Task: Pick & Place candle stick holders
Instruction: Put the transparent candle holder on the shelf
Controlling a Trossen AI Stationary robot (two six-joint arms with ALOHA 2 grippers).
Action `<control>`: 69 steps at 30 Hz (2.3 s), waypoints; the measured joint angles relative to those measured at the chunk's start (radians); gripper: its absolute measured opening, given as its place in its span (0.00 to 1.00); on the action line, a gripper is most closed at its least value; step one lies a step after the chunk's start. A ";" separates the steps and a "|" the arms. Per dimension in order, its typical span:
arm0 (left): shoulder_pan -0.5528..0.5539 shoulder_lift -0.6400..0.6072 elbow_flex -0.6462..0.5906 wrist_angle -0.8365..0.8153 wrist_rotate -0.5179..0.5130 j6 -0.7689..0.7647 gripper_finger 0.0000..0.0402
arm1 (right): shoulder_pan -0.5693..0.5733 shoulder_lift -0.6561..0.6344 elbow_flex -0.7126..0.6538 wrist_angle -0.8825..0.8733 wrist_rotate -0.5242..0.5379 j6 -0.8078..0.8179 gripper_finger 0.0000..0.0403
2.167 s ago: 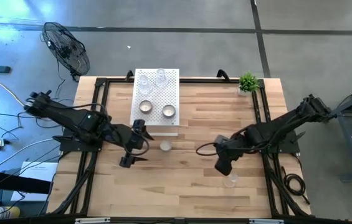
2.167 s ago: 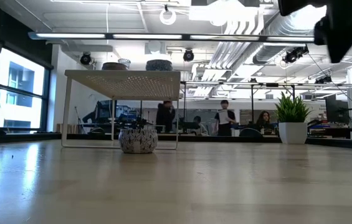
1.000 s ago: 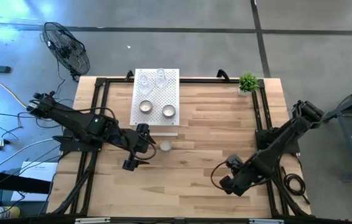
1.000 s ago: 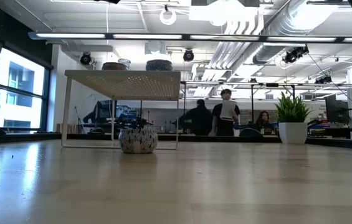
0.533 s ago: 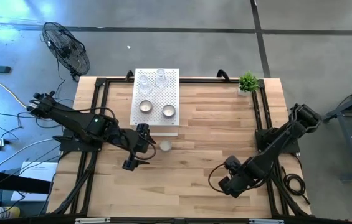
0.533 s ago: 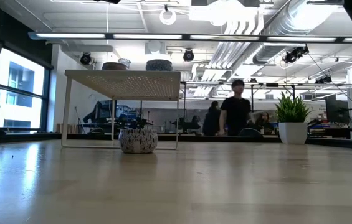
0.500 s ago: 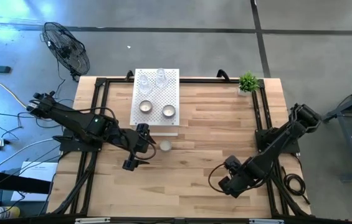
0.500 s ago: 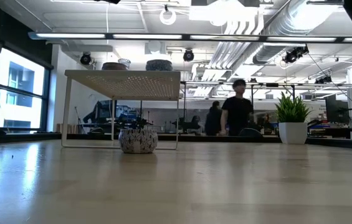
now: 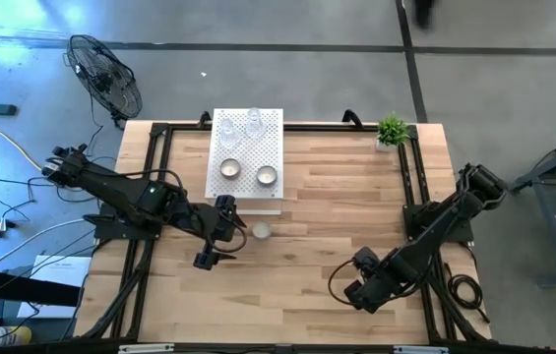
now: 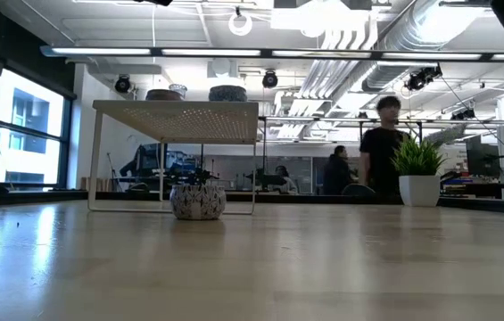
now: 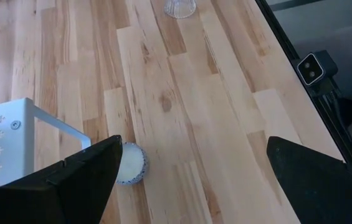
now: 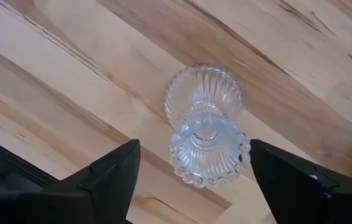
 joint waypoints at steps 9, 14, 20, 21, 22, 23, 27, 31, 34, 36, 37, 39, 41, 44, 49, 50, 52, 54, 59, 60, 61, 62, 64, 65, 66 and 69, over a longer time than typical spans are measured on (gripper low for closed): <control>0.000 0.000 0.000 -0.008 0.000 -0.001 0.98 | 0.000 0.022 0.000 0.001 -0.028 0.022 0.73; 0.000 0.000 0.000 -0.008 0.005 -0.003 0.98 | 0.000 0.053 0.000 0.004 -0.046 0.022 0.73; 0.000 0.000 0.000 -0.007 0.032 -0.004 0.98 | 0.000 0.054 0.000 0.018 -0.003 0.010 0.71; 0.000 0.000 0.000 -0.007 0.032 -0.003 0.98 | 0.000 0.054 0.000 0.019 -0.003 0.003 0.70; 0.000 0.000 0.000 -0.007 0.032 -0.003 0.98 | 0.000 0.054 0.000 0.017 -0.003 0.001 0.69; 0.000 0.000 0.000 -0.006 0.031 -0.003 0.98 | 0.000 0.054 0.000 0.016 -0.002 0.001 0.68; 0.000 0.000 0.000 0.003 0.031 -0.003 0.98 | 0.000 0.054 0.000 0.015 0.002 -0.002 0.62; 0.000 0.000 0.000 0.003 0.031 -0.003 0.98 | 0.000 0.054 0.000 0.014 0.004 -0.004 0.53; 0.000 0.000 0.000 0.001 0.031 -0.003 0.98 | 0.000 0.054 0.000 0.014 0.005 -0.014 0.42; 0.000 0.000 0.000 0.001 0.031 -0.003 0.98 | 0.000 0.053 0.000 0.015 0.006 -0.027 0.39; 0.000 0.000 0.000 0.001 0.031 -0.003 0.98 | 0.000 0.053 0.000 0.015 0.006 -0.029 0.39; 0.000 0.000 0.000 0.000 0.031 -0.003 0.98 | 0.000 0.053 0.000 0.014 0.007 -0.031 0.39; 0.000 0.000 0.000 0.000 0.031 -0.003 0.98 | 0.000 0.053 0.000 0.014 0.018 -0.040 0.39; 0.000 0.000 0.000 0.000 0.031 -0.003 0.98 | 0.000 0.053 0.000 0.017 0.040 -0.049 0.39; 0.000 0.000 0.000 0.000 0.031 -0.003 0.98 | 0.000 0.053 0.000 0.050 0.069 -0.080 0.39; 0.000 0.000 0.000 0.000 0.031 -0.003 0.98 | 0.000 0.053 0.000 0.056 0.081 -0.088 0.39; 0.000 0.000 0.000 0.000 0.031 -0.002 0.98 | -0.002 0.053 0.000 0.060 0.105 -0.106 0.39; 0.000 0.000 0.000 0.000 0.031 -0.002 0.98 | -0.006 0.053 0.003 0.057 0.122 -0.130 0.39; 0.000 -0.001 0.000 0.000 0.030 0.003 0.98 | -0.033 0.053 0.027 0.060 0.223 -0.228 0.39; 0.000 -0.003 0.000 -0.001 0.030 0.006 0.98 | -0.042 0.053 0.029 0.062 0.257 -0.252 0.39; 0.000 -0.006 0.000 -0.001 0.029 0.008 0.98 | -0.053 0.053 0.030 0.065 0.290 -0.277 0.39; 0.000 -0.010 0.000 0.000 0.029 0.008 0.98 | -0.066 0.053 0.031 0.072 0.319 -0.306 0.39; 0.000 -0.023 0.000 -0.001 0.029 0.008 0.98 | -0.092 0.053 0.031 0.085 0.361 -0.364 0.39; 0.000 -0.031 0.000 -0.001 0.029 0.008 0.98 | -0.106 0.053 0.031 0.087 0.374 -0.391 0.39; 0.000 -0.042 0.000 -0.001 0.029 0.007 0.98 | -0.119 0.053 0.031 0.092 0.379 -0.418 0.39; 0.000 -0.088 0.000 -0.003 0.032 0.001 0.98 | -0.151 0.052 0.031 0.112 0.378 -0.482 0.39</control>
